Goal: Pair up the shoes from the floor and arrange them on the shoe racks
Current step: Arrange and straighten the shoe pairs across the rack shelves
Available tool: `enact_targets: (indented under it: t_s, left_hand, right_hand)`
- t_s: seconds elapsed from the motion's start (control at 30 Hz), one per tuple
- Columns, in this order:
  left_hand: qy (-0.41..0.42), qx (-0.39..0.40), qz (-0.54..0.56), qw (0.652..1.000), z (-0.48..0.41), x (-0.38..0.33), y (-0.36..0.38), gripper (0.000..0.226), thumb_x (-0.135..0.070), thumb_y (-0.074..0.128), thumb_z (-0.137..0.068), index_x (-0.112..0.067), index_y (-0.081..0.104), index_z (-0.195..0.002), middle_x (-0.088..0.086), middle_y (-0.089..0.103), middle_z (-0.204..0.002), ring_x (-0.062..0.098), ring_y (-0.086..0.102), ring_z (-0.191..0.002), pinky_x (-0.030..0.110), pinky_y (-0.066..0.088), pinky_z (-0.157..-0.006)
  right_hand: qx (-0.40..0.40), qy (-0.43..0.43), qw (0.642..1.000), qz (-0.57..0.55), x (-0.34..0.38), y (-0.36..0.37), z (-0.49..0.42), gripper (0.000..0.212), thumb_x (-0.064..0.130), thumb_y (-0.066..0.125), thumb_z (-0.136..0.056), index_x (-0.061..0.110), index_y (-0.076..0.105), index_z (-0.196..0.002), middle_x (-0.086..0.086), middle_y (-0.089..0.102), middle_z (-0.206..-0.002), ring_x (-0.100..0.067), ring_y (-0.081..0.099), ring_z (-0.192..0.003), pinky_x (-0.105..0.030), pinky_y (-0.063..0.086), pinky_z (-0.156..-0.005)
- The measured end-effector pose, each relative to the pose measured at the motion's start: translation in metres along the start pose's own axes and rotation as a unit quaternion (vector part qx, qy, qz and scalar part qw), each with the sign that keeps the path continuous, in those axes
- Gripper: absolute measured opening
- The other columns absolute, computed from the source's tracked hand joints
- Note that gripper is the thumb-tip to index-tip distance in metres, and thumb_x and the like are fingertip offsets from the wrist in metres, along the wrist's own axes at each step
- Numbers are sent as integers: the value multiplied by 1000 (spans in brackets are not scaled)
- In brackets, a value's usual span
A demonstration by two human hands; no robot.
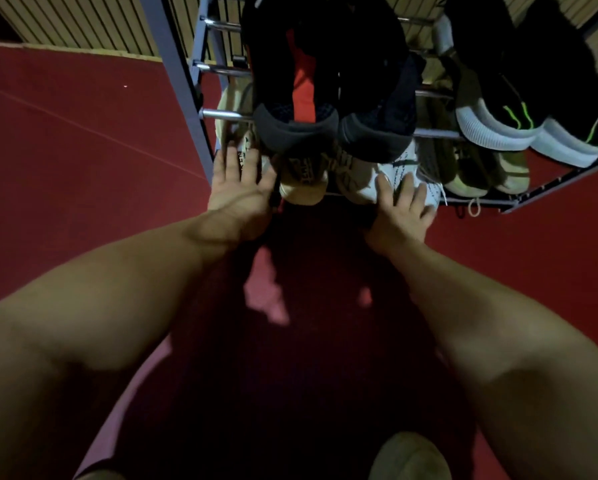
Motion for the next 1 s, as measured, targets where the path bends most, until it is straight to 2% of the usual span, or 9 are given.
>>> enact_targets:
  t_s: [0.07, 0.13, 0.2, 0.3, 0.43, 0.67, 0.77, 0.87, 1.0]
  left_hand:
    - [31, -28, 14, 999, 1, -7, 2, 73, -47, 46, -91, -22, 10, -150, 20, -6, -156, 44, -13, -141, 53, -14, -112]
    - [68, -74, 14, 995, 0, -12, 0, 78, -46, 55, -87, -25, 14, -150, 20, 1, -156, 43, -10, -142, 54, -15, -111]
    - [100, -97, 9, 990, -5, -19, -2, 88, -47, 58, -84, -27, 6, -151, 15, 3, -157, 42, -6, -142, 53, -14, -112]
    - [126, -66, 23, 990, -17, -29, 5, 94, -49, 60, -82, -28, -1, -151, 11, 0, -159, 39, 0, -143, 48, -5, -116]
    - [127, -59, 26, 990, -22, -29, 19, 97, -44, 62, -81, -26, -4, -151, 11, -4, -158, 37, 2, -144, 45, 0, -117]
    - [117, -69, 48, 990, -20, -31, 22, 92, -25, 57, -84, -27, -5, -151, 11, -3, -159, 36, -3, -145, 45, -4, -118]
    - [122, -98, 76, 985, -16, -32, 24, 88, -21, 59, -81, -29, 6, -151, 14, 8, -158, 41, 2, -143, 47, -4, -117]
    - [134, -126, 68, 981, -8, -30, 25, 83, -19, 59, -79, -24, 18, -150, 14, 12, -157, 41, 4, -143, 47, -2, -116]
    - [136, -83, 10, 987, 10, -28, 31, 84, -27, 51, -85, -19, 1, -152, 16, 7, -155, 38, 1, -144, 45, -3, -116]
  right_hand:
    - [6, 15, 1000, -6, -11, -5, -9, 90, 32, 60, -87, 35, -5, -149, -13, -14, -157, -40, -12, -143, -58, 3, -113]
    - [32, 76, 993, -87, -19, -15, -16, 99, 43, 66, -83, 34, -7, -149, -14, -13, -157, -40, -7, -143, -56, 9, -114]
    - [46, 117, 978, -167, -29, -20, -23, 103, 41, 71, -80, 28, -4, -150, -15, -11, -156, -41, 8, -142, -50, 20, -113]
    - [49, 141, 956, -252, -40, -22, -29, 95, 37, 67, -84, 16, 1, -149, -21, 3, -153, -42, 23, -137, -43, 24, -113]
    - [44, 148, 961, -231, -41, -26, -27, 87, 42, 61, -87, 13, 6, -149, -23, 10, -149, -43, 27, -133, -40, 25, -110]
    - [82, 198, 945, -248, -49, -20, 18, 101, 57, 67, -76, 29, 2, -148, -17, 18, -142, -37, 33, -129, -39, 32, -105]
    - [111, 209, 941, -240, -51, -5, 38, 97, 64, 61, -76, 32, 2, -146, -15, 17, -140, -37, 34, -125, -40, 34, -103]
    - [100, 232, 939, -232, -44, 4, 35, 98, 65, 61, -74, 35, 1, -145, -15, 18, -144, -36, 28, -130, -45, 28, -107]
    - [101, 217, 943, -231, -37, 0, 15, 111, 61, 70, -70, 32, -4, -148, -18, 18, -149, -36, 26, -135, -46, 28, -110]
Point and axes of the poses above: each hand's wrist, its own z-axis away from the middle knuckle, its own y-axis out of the palm, x = y × z, the point moved 2 cm from there along -z, towards the middle knuckle
